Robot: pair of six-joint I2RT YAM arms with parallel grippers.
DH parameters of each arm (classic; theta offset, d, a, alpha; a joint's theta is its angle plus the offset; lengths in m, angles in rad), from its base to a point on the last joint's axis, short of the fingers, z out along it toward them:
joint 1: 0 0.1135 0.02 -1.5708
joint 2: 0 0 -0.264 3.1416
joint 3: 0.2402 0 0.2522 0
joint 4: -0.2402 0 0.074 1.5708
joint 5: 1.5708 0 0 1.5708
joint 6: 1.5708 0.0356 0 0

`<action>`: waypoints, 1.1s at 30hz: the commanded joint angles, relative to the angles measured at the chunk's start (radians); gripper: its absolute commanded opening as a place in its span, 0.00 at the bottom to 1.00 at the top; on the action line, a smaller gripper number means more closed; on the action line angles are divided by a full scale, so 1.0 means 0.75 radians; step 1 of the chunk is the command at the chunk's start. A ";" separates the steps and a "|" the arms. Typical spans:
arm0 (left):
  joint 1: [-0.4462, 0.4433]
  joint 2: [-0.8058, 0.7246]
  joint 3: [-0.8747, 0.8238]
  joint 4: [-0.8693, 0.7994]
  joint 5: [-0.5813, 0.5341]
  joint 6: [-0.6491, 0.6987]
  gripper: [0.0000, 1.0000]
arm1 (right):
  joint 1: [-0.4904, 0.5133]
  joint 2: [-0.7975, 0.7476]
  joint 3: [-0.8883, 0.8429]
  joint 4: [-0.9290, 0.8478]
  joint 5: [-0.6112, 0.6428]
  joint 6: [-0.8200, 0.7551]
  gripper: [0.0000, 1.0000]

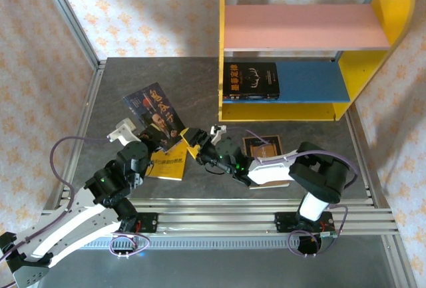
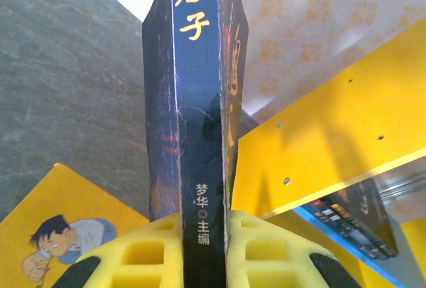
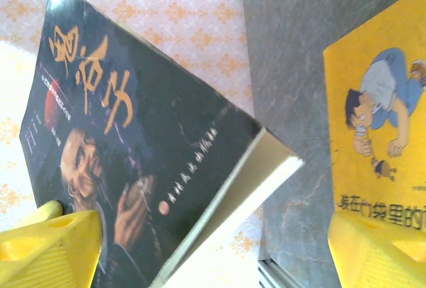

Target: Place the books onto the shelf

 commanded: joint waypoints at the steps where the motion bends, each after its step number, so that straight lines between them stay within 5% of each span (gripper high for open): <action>1: 0.000 0.009 -0.003 0.204 -0.087 0.014 0.00 | 0.024 0.032 0.045 0.110 0.063 0.068 0.88; 17: -0.001 0.034 -0.067 0.377 -0.062 -0.065 0.00 | 0.050 0.159 0.120 0.242 0.150 0.241 0.85; 33: -0.001 0.008 -0.107 0.386 -0.060 -0.140 0.00 | 0.056 0.220 0.125 0.333 0.209 0.276 0.51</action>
